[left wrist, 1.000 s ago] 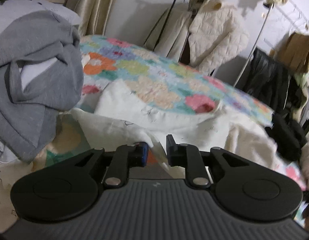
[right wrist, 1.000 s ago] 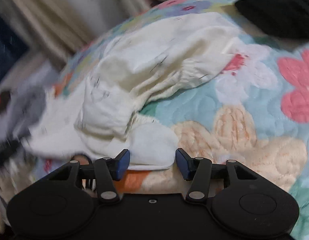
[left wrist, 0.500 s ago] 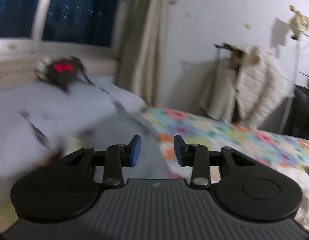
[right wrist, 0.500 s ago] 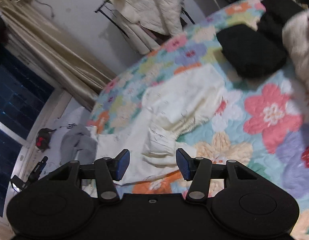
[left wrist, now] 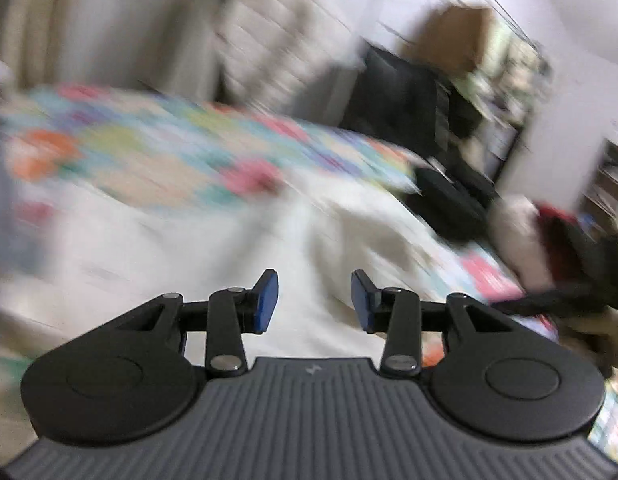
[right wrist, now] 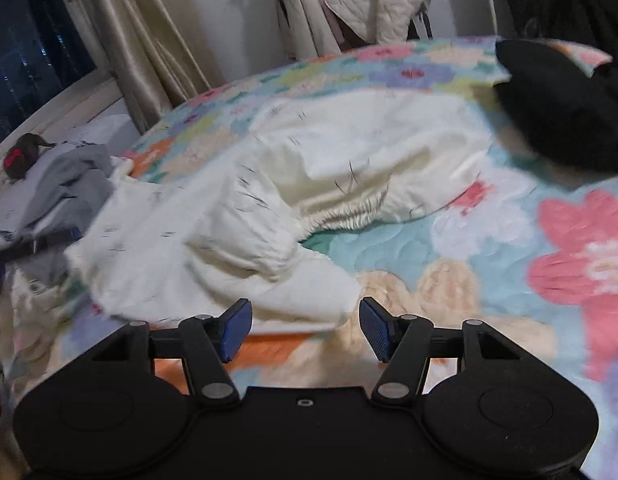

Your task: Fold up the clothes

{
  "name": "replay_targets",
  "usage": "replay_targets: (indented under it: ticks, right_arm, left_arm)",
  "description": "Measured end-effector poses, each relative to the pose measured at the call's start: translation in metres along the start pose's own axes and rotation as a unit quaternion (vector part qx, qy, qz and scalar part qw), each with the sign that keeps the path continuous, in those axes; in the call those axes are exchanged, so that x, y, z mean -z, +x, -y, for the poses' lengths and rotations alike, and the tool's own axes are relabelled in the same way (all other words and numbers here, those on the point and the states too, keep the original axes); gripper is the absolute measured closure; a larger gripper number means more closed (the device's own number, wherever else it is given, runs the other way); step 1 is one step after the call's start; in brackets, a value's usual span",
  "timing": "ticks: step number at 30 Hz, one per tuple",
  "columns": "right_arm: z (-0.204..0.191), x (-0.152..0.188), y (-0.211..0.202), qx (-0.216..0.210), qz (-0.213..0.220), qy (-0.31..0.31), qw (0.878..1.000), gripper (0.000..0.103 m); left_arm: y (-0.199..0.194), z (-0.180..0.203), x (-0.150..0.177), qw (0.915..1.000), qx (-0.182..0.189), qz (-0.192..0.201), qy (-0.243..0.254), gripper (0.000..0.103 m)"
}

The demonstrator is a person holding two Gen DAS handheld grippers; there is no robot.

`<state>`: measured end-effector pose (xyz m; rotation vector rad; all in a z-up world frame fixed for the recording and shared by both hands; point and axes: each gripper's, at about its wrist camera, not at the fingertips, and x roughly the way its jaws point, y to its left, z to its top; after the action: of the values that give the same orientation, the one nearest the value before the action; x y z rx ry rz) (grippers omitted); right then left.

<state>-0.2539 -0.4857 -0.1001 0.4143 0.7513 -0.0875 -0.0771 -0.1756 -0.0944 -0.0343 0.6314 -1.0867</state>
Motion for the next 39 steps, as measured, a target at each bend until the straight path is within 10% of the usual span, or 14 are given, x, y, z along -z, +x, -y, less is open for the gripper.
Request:
replay_targets:
  ticks: [4, 7, 13, 18, 19, 22, 24, 26, 30, 39]
  right_arm:
    - [0.013, -0.004, 0.036, -0.014, -0.003, 0.002, 1.000, 0.038]
    - [0.009, -0.009, 0.031, -0.036, 0.005, -0.022, 0.999, 0.094]
    - [-0.001, -0.017, -0.022, -0.122, 0.032, 0.055, 0.990, 0.093]
    - [-0.018, -0.011, -0.041, -0.224, 0.006, 0.112, 0.968, 0.093]
    - [-0.020, -0.010, -0.042, -0.243, -0.007, 0.115, 0.963, 0.092]
    - [-0.017, -0.008, -0.043, -0.221, -0.005, 0.111, 0.969, 0.086]
    - [-0.003, -0.010, -0.040, -0.200, 0.005, 0.135, 0.971, 0.079]
    - [0.019, -0.013, -0.033, -0.169, 0.014, 0.165, 0.972, 0.050]
    - [0.065, -0.024, -0.010, -0.073, 0.020, 0.201, 0.977, 0.049]
    - [0.086, -0.042, 0.039, -0.041, 0.026, 0.206, 0.977, 0.039]
  left_arm:
    - [0.049, 0.039, 0.023, 0.9970, 0.028, -0.047, 0.055, 0.062]
    - [0.063, 0.051, 0.031, 0.9940, 0.028, -0.061, 0.087, 0.062]
    - [0.061, 0.081, 0.031, 0.9868, 0.051, -0.023, 0.152, 0.032]
    - [0.085, 0.097, 0.023, 0.9956, 0.048, -0.001, 0.080, 0.016]
    - [0.089, 0.097, 0.024, 0.9971, 0.035, -0.002, 0.068, 0.024]
    - [0.090, 0.082, 0.026, 0.9989, 0.024, -0.022, 0.033, 0.096]
    - [0.086, 0.065, 0.026, 0.9997, 0.012, -0.019, -0.009, 0.098]
    - [0.077, 0.053, 0.025, 0.9995, 0.008, -0.002, -0.029, 0.099]
    - [0.068, 0.049, 0.021, 0.9998, 0.002, 0.016, -0.014, 0.099]
    - [0.074, 0.048, 0.019, 0.9990, 0.029, 0.023, -0.026, 0.099]
